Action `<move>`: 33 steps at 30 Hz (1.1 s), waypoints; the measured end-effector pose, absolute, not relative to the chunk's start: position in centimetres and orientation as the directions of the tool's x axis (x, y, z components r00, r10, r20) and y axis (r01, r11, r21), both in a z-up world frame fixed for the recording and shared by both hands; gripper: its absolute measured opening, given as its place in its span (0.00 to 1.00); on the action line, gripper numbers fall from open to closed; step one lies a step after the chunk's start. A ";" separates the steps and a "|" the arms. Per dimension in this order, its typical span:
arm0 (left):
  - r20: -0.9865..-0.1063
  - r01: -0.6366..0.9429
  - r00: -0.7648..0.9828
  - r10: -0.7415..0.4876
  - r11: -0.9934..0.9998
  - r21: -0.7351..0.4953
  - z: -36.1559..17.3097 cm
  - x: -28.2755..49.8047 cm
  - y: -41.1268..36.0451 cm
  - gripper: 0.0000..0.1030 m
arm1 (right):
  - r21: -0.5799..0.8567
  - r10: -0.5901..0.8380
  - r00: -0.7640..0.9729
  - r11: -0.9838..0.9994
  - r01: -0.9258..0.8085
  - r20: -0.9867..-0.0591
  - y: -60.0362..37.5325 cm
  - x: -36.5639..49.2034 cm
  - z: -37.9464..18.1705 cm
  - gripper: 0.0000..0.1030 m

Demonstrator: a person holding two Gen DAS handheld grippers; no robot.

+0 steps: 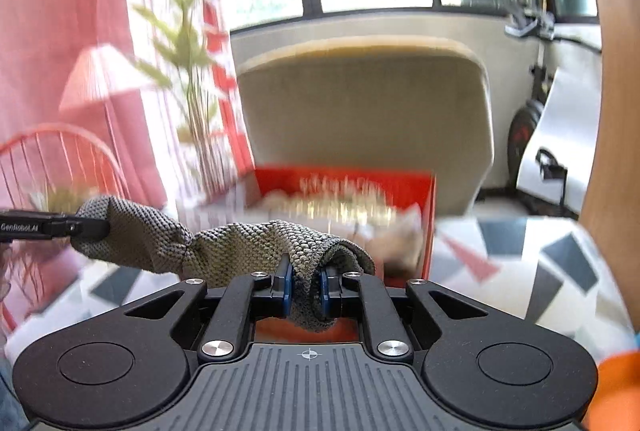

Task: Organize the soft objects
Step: 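Lift the grey mesh sleeve with both grippers over the red box, then lower the grey mesh sleeve into the red box and open both grippers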

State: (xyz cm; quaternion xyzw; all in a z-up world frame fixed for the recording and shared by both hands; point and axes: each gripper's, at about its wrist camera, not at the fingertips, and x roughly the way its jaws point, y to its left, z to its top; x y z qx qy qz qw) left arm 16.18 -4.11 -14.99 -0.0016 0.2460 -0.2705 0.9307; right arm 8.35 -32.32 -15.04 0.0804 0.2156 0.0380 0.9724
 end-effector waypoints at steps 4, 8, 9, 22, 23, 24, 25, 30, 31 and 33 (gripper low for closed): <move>-0.420 0.516 0.751 -0.511 0.850 -0.111 -11.9 17.3 -5.3 0.11 | 0.155 0.084 0.932 0.987 -0.030 -0.354 -33.2 9.5 -12.0 0.12; -0.415 0.516 0.760 -0.500 0.853 -0.083 -9.9 19.9 -6.9 0.11 | 0.141 0.057 0.943 0.990 -0.011 -0.328 -34.3 11.5 -10.1 0.12; -0.426 0.510 0.757 -0.495 0.856 -0.088 -10.0 20.8 -7.2 0.11 | 0.141 0.050 0.942 0.990 -0.003 -0.332 -34.6 12.2 -9.9 0.12; -0.630 0.469 0.649 -0.427 0.876 -0.111 -15.2 30.3 -11.2 0.11 | 0.148 0.031 0.875 0.988 0.046 -0.483 -36.9 20.7 -15.2 0.12; -0.645 0.476 0.637 -0.421 0.874 -0.100 -15.8 30.8 -11.5 0.11 | 0.151 0.038 0.866 0.987 0.044 -0.498 -36.8 20.9 -15.8 0.12; -0.657 0.481 0.629 -0.415 0.872 -0.090 -16.4 31.2 -11.8 0.11 | 0.151 0.044 0.855 0.988 0.040 -0.516 -36.8 21.3 -16.4 0.12; -0.670 0.485 0.619 -0.411 0.870 -0.086 -17.0 31.7 -12.1 0.11 | 0.143 0.044 0.842 0.989 0.040 -0.537 -36.7 21.7 -16.9 0.12; -0.711 0.501 0.582 -0.395 0.862 -0.070 -18.8 32.9 -12.7 0.11 | 0.153 0.048 0.796 0.987 0.056 -0.603 -36.9 23.4 -19.1 0.11; -0.718 0.503 0.576 -0.391 0.862 -0.067 -19.1 33.0 -12.7 0.11 | 0.155 0.050 0.793 0.986 0.056 -0.607 -36.9 23.6 -19.3 0.11; -0.730 0.500 0.568 -0.381 0.864 -0.062 -19.7 33.5 -12.8 0.11 | 0.153 0.050 0.786 0.987 0.056 -0.616 -37.1 24.0 -19.7 0.11</move>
